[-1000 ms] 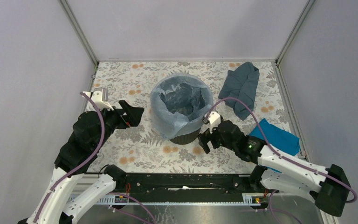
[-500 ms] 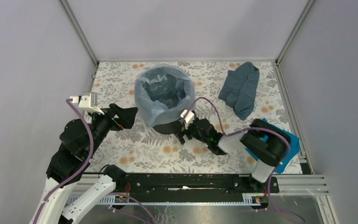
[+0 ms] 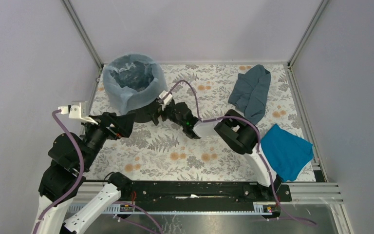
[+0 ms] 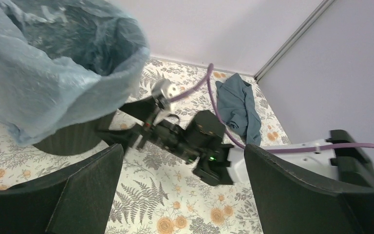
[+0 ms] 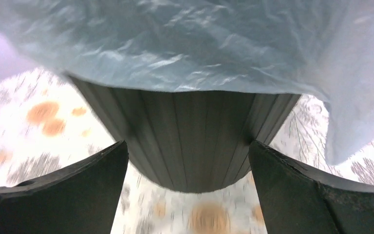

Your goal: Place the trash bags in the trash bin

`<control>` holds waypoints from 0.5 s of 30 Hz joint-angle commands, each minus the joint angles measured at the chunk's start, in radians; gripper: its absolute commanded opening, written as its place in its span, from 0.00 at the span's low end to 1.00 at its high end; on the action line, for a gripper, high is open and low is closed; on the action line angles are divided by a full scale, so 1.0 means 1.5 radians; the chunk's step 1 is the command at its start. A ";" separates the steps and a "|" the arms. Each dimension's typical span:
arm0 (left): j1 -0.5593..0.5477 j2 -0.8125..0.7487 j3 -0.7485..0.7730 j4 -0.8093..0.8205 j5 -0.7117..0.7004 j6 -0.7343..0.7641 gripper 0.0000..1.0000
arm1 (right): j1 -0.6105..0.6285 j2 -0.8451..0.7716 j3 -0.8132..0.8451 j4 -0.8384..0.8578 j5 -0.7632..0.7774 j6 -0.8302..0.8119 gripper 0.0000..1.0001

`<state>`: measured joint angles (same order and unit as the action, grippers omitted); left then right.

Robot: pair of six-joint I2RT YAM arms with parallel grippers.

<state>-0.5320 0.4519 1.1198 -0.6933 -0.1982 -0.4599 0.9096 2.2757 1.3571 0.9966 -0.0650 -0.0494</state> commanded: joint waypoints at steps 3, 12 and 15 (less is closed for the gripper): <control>-0.001 -0.010 0.027 -0.003 -0.020 0.008 0.99 | 0.005 0.200 0.334 -0.105 0.139 0.117 1.00; -0.001 -0.002 0.036 -0.003 0.003 -0.011 0.99 | 0.020 0.218 0.464 -0.239 0.201 0.091 1.00; -0.001 0.005 0.041 0.015 0.002 0.003 0.99 | 0.022 0.041 0.224 -0.226 0.201 0.108 1.00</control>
<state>-0.5320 0.4450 1.1351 -0.7158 -0.2047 -0.4713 0.9188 2.6526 1.9778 0.6479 0.1829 0.1028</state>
